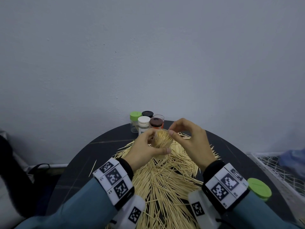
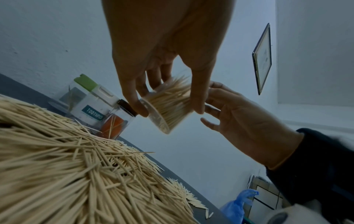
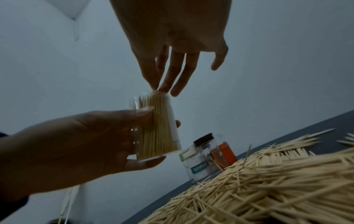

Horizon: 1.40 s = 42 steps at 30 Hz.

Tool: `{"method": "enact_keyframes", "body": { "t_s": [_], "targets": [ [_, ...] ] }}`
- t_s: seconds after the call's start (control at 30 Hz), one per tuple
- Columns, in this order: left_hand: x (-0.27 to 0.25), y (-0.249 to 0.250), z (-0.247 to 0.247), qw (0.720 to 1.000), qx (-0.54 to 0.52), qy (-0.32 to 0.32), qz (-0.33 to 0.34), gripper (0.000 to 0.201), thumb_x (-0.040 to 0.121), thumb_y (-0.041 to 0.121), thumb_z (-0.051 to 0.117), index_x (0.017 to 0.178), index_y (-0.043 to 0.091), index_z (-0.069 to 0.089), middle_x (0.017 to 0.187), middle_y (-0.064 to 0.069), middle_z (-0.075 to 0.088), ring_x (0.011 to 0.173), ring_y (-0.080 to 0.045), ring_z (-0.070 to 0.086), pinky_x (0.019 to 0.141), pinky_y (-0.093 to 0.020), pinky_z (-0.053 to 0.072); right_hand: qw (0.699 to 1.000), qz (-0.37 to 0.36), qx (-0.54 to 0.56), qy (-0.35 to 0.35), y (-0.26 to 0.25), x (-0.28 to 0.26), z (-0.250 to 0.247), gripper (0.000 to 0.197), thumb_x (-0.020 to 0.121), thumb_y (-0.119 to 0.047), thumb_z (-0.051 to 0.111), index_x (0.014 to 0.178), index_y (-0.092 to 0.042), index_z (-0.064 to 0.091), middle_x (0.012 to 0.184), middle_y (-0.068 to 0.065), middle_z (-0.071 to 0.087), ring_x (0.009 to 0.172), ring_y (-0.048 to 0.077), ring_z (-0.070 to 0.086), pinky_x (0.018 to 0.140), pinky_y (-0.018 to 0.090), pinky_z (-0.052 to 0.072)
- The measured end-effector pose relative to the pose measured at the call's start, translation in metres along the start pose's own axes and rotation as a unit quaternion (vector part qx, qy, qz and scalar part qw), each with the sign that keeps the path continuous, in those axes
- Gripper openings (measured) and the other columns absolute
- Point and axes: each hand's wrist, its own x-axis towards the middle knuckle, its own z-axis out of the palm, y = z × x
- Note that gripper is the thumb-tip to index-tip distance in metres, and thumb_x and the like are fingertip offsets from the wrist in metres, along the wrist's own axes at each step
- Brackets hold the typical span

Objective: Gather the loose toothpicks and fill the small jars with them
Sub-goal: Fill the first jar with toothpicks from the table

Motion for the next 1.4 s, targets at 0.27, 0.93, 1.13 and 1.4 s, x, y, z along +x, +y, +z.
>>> {"method": "enact_keyframes", "body": {
  "t_s": [0.27,0.93,1.13,1.4],
  "targets": [
    [0.001,-0.002,-0.005,0.997,0.048,0.061,0.026,0.052,0.062,0.01,0.085,0.105,0.025,0.061,0.102,0.005,0.066,0.097,-0.005,0.06,0.076,-0.011,0.047,0.995,0.002,-0.043,-0.095,-0.001,0.004,-0.005,0.016,0.082,-0.021,0.07,0.097,-0.026,0.067,0.086,-0.015,0.067,0.085,-0.003,0.059,0.073,0.001,0.038],
    [-0.008,0.01,-0.001,0.972,0.199,0.051,0.11,0.054,0.058,0.005,0.084,0.102,0.028,0.065,0.095,0.018,0.066,0.088,0.005,0.059,0.073,-0.012,0.046,0.989,0.003,-0.128,-0.074,-0.004,0.001,-0.004,0.001,0.081,-0.012,0.07,0.079,-0.013,0.07,0.071,-0.003,0.064,0.068,0.007,0.059,0.067,0.015,0.047],
    [-0.008,0.008,-0.004,0.979,0.173,0.064,0.087,0.055,0.056,0.005,0.085,0.102,0.027,0.065,0.094,0.011,0.068,0.084,-0.006,0.064,0.074,-0.03,0.054,0.992,0.031,-0.057,-0.104,-0.007,0.002,-0.001,0.003,0.075,-0.015,0.075,0.077,-0.014,0.073,0.07,-0.002,0.069,0.067,0.005,0.062,0.065,0.01,0.047],
    [-0.008,0.008,-0.002,0.989,0.134,0.043,0.05,0.056,0.058,0.004,0.086,0.106,0.023,0.066,0.093,0.011,0.068,0.082,-0.003,0.065,0.071,-0.017,0.051,0.993,0.029,-0.052,-0.1,-0.004,0.004,-0.008,0.009,0.076,-0.017,0.074,0.085,-0.014,0.076,0.074,-0.007,0.068,0.07,-0.004,0.062,0.064,0.006,0.046]
  ]
}}
